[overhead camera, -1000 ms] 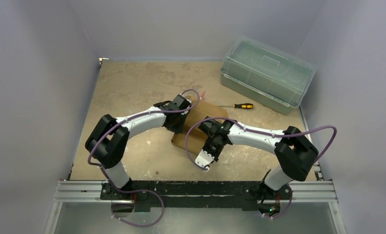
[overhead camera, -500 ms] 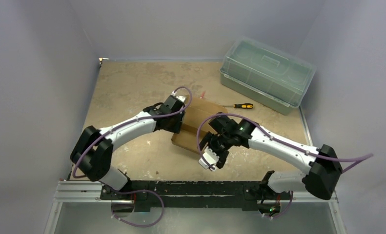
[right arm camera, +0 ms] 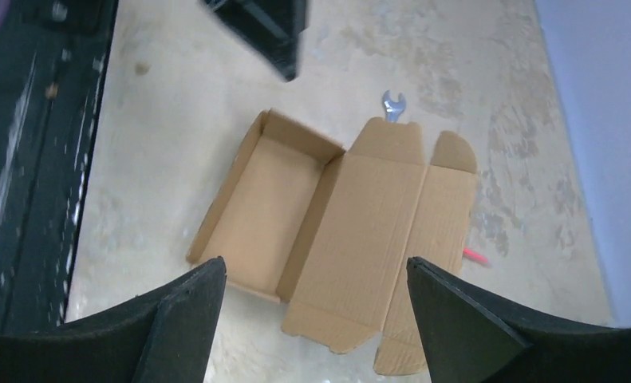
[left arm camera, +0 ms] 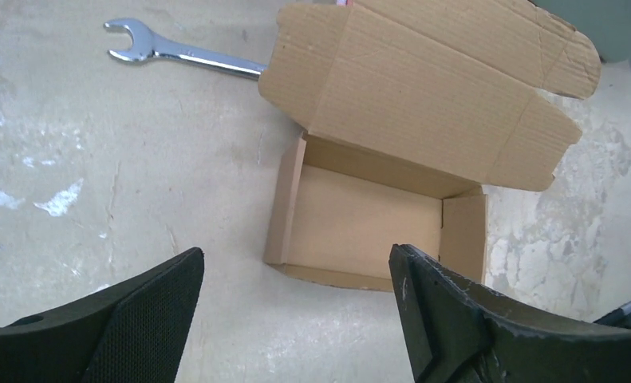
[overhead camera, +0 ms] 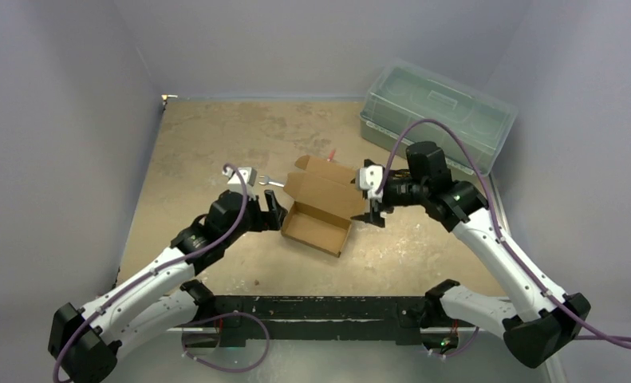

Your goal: Fold the paper box

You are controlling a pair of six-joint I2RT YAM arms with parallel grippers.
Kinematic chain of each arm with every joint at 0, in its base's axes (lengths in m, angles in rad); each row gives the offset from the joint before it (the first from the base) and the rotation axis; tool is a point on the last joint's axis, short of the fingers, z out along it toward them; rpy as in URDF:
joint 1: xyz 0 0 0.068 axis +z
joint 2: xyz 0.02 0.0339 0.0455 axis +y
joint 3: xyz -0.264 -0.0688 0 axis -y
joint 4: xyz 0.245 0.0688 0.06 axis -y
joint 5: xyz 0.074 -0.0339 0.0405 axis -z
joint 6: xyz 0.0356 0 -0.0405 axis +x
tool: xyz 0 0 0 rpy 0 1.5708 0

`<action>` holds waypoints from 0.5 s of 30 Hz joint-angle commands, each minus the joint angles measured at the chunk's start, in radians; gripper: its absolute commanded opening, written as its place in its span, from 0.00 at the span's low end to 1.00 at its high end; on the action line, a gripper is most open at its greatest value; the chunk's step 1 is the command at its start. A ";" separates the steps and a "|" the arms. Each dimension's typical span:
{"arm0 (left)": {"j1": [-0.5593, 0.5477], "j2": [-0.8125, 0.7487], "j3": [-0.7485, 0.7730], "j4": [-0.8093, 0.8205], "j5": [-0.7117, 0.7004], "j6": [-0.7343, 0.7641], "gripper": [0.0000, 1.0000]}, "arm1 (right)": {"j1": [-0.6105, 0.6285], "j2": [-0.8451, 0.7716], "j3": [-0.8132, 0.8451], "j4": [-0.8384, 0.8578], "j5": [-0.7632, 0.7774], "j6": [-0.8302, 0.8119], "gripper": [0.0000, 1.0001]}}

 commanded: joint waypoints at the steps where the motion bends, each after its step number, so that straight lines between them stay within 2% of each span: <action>1: 0.006 -0.090 -0.091 0.107 0.033 -0.095 0.86 | -0.122 0.033 -0.020 0.217 -0.116 0.378 0.87; 6: 0.006 -0.131 -0.112 0.066 -0.024 -0.105 0.85 | -0.238 0.051 -0.038 0.278 -0.189 0.478 0.90; 11: 0.006 -0.109 -0.117 0.112 -0.083 -0.113 0.85 | -0.384 0.065 -0.121 0.489 -0.058 0.753 0.92; 15: 0.008 -0.083 -0.139 0.171 -0.061 -0.132 0.84 | -0.400 0.138 -0.180 0.541 -0.034 0.833 0.91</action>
